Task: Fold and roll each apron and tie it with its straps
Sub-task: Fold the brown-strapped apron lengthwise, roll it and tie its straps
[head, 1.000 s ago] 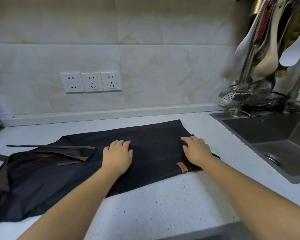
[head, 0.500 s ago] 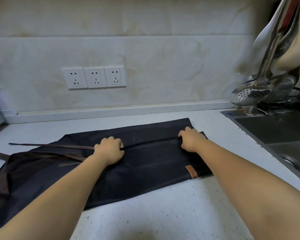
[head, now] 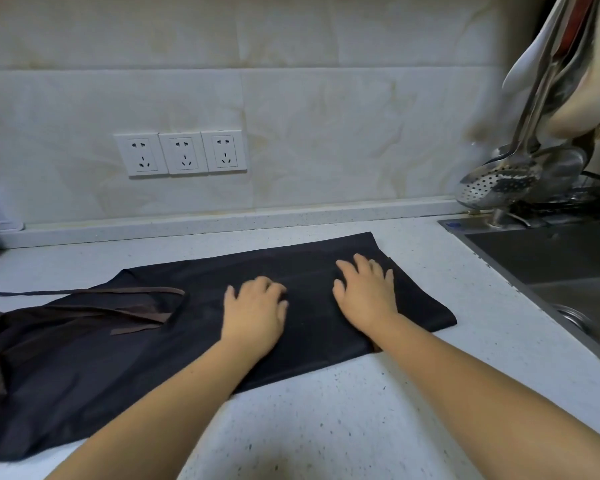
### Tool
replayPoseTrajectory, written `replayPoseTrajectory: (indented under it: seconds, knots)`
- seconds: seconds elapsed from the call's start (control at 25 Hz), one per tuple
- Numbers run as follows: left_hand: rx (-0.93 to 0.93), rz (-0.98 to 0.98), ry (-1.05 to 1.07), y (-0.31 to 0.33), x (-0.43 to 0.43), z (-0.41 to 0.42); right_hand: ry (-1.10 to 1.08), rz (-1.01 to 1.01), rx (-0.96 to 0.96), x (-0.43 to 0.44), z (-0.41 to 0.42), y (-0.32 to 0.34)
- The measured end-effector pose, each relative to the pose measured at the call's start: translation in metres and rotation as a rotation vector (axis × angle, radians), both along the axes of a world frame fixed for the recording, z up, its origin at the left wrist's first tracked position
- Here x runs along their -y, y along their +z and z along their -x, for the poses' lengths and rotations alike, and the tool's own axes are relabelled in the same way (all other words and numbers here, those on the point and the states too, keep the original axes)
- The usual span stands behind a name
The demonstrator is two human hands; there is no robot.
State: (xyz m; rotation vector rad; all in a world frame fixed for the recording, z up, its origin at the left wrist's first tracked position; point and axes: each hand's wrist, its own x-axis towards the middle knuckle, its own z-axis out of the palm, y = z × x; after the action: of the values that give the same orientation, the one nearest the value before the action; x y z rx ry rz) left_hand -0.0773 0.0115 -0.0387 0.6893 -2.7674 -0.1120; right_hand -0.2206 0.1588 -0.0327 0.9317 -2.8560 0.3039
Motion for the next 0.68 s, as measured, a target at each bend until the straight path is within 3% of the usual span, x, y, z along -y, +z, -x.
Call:
replayPoseTrajectory:
  seconds: [0.16, 0.32, 0.44, 0.68]
  knots:
    - [0.289, -0.122, -0.075, -0.01, -0.033, 0.003, 0.056, -0.115, 0.198, 0.0, -0.009, -0.011]
    - [0.278, -0.1, -0.046, -0.008, -0.025, -0.014, 0.048, 0.005, 0.237, -0.024, -0.003, -0.007]
    - [0.299, -0.092, -0.032, -0.006, -0.021, -0.026, -0.034, -0.173, 0.211, -0.043, -0.003, -0.007]
    - [0.304, -0.138, -0.096, 0.0, -0.011, -0.055, -0.133, -0.311, 0.334, -0.045, -0.018, 0.009]
